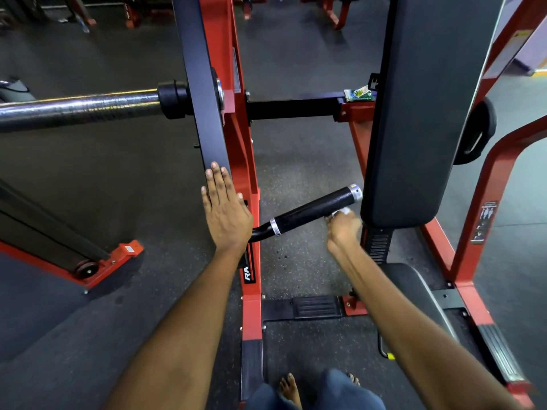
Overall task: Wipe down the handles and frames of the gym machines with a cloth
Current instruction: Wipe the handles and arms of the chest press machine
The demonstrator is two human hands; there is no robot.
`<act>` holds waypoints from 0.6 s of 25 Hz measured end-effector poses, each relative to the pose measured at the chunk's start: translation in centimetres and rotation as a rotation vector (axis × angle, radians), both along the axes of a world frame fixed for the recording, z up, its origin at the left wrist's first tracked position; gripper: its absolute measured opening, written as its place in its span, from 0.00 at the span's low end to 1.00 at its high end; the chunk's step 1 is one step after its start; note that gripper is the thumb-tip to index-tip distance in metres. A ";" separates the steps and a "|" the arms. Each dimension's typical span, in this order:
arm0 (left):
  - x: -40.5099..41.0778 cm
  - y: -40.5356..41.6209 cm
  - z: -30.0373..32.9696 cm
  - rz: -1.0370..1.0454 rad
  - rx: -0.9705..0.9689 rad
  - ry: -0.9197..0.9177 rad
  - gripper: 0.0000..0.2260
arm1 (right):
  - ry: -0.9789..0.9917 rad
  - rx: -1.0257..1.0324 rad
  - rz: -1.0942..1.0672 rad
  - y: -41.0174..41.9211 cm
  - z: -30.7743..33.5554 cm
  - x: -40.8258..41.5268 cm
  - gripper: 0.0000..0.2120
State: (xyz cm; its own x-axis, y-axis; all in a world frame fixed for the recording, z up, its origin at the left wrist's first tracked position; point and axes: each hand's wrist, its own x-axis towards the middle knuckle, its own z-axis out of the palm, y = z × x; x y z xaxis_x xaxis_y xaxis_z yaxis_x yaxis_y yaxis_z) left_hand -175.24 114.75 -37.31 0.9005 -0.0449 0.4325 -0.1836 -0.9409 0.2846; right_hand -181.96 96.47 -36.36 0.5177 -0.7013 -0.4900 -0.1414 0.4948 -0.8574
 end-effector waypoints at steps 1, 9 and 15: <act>0.0 0.0 0.0 -0.005 -0.004 -0.003 0.28 | 0.021 0.002 0.034 1.8 -0.7 -0.3 0.17; 0.0 -0.1 -0.1 0.005 0.015 0.015 0.28 | 0.013 0.221 0.357 8.9 -2.7 -2.7 0.11; 0.0 0.0 -0.1 0.005 0.017 0.022 0.27 | 0.004 -0.602 0.202 0.3 1.2 -4.1 0.19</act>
